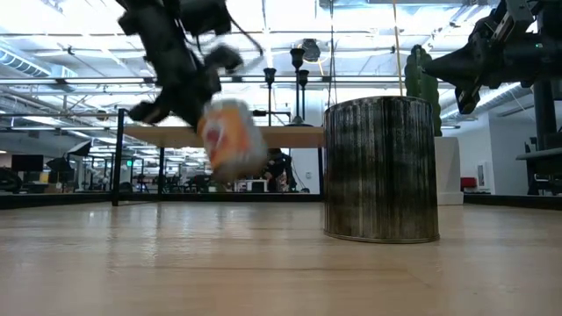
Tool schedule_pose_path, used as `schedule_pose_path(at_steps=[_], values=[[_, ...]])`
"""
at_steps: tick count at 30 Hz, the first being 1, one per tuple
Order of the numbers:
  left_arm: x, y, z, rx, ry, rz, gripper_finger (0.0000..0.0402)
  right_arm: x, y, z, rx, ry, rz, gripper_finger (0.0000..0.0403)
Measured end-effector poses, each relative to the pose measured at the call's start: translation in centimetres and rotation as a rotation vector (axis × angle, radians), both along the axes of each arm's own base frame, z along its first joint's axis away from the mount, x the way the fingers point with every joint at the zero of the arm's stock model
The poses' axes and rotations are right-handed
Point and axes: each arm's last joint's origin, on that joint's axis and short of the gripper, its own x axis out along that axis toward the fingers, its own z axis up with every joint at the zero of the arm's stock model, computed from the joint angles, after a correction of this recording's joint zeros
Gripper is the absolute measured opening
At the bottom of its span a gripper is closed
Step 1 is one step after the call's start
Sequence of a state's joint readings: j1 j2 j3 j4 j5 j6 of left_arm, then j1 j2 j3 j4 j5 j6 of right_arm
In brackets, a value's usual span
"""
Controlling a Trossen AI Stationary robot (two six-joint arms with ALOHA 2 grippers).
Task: Pick & Place candle stick holders
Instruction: Put the top orange scented candle on the shelf
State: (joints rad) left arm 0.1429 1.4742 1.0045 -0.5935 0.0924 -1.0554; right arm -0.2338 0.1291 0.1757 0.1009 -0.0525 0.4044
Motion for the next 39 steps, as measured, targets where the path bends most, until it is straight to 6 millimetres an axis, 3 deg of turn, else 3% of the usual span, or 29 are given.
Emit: schedule_pose_path(at_steps=[8, 14, 23, 27, 31, 35, 39], values=[[-3.8, -0.4, 6.6, 0.05, -0.269, 0.048, 0.0002, 0.0, 0.0, 0.0, -0.001, 0.0, 0.0, 0.0], [-7.4, -0.5, 10.3, 0.14, -0.434, 0.167, 0.0001, 0.0, 0.0, 0.0, -0.004, 0.002, -0.001, 0.0], [-10.3, -0.4, 12.5, 0.278, -0.536, 0.28, 0.0001, 0.0, 0.0, 0.0, -0.005, 0.002, 0.0, 0.0], [-10.6, 0.0, 13.4, 0.335, -0.485, 0.31, 0.0001, 0.0, 0.0, 0.0, -0.005, 0.002, 0.0, 0.0], [-10.4, 0.9, 15.7, 0.423, -0.378, 0.333, 0.0, 0.0, 0.0, 0.0, -0.005, 0.002, 0.0, 0.0], [-9.8, 2.3, 17.8, 0.482, -0.242, 0.334, 0.0, 0.0, 0.0, 0.0, -0.005, 0.001, 0.0, 0.0], [-9.1, 4.2, 18.6, 0.497, -0.056, 0.327, 0.0, 0.0, 0.0, 0.0, -0.004, 0.002, 0.0, 0.0]])
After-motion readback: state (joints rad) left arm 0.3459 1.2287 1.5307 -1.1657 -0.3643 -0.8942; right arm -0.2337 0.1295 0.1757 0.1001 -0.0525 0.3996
